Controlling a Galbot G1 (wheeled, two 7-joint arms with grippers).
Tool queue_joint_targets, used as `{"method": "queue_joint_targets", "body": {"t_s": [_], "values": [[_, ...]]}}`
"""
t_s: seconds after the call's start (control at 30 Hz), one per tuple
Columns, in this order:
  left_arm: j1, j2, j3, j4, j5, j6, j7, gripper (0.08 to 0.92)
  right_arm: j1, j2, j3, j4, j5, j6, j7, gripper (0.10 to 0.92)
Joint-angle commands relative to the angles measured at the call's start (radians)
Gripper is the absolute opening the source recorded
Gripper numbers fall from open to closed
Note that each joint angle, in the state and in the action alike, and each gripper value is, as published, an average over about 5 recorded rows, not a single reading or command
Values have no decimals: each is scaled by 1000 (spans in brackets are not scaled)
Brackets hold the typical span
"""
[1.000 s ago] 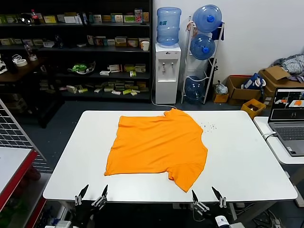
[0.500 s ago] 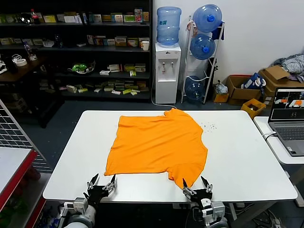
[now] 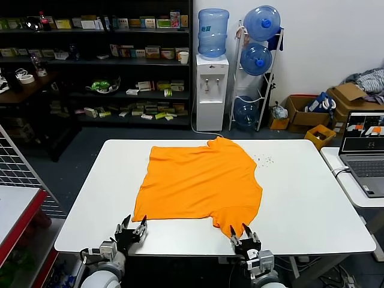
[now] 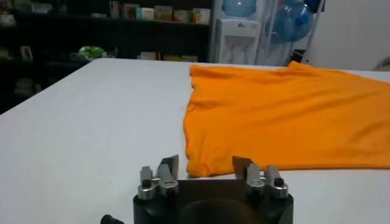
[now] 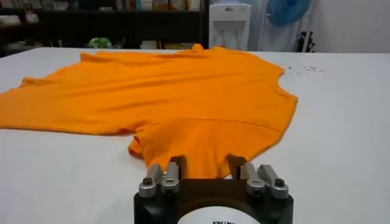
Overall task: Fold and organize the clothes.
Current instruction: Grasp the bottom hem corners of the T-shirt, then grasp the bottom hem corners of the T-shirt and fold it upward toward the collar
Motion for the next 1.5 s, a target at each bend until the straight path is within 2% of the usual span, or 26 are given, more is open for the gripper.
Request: {"method": "queue_joint_targets", "body": {"t_s": [0.03,0.27,0.5,0.83,1.1,1.3,1.5], "values": [[-23,-1,12,23,0,8,-3,490,8,2,-7,-17,-3,-5,2,328],[-22,-3,20,17,5,5,-7,300,-11,1,-2,5,-2,7,9,141],[19,12,25,-86,0,6,-36,121,-77,-29,2,94,19,17,30,125],[303,141,-7,-383,-104,40,-133,105,-385,-174,50,362,85,6,84,125],[437,161,-16,-507,-117,53,-166,105,-533,-200,82,448,93,44,91,125],[384,149,-17,-499,-129,49,-159,105,-430,-190,83,426,111,73,101,125],[193,156,-21,-428,-206,45,-129,105,-183,-210,83,355,200,27,143,125]]}}
